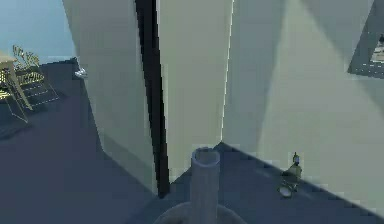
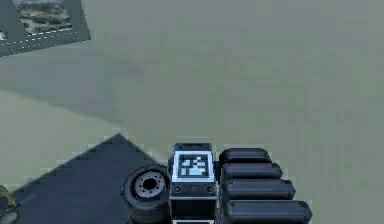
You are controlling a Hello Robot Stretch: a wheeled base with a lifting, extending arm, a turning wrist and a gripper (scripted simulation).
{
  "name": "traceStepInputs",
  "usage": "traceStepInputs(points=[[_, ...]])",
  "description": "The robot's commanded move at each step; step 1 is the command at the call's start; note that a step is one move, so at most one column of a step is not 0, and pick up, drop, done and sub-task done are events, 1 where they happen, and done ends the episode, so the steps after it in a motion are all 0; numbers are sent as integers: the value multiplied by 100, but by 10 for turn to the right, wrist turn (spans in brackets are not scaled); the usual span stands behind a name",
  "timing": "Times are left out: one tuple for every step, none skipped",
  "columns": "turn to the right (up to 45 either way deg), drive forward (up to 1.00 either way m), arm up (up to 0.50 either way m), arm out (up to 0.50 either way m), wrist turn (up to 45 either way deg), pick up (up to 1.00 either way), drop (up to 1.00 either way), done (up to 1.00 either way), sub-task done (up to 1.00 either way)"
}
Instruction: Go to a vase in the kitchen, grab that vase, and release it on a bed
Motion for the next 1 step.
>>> traceStepInputs(points=[[-450,0,0,0,0,0,0,0,0]])
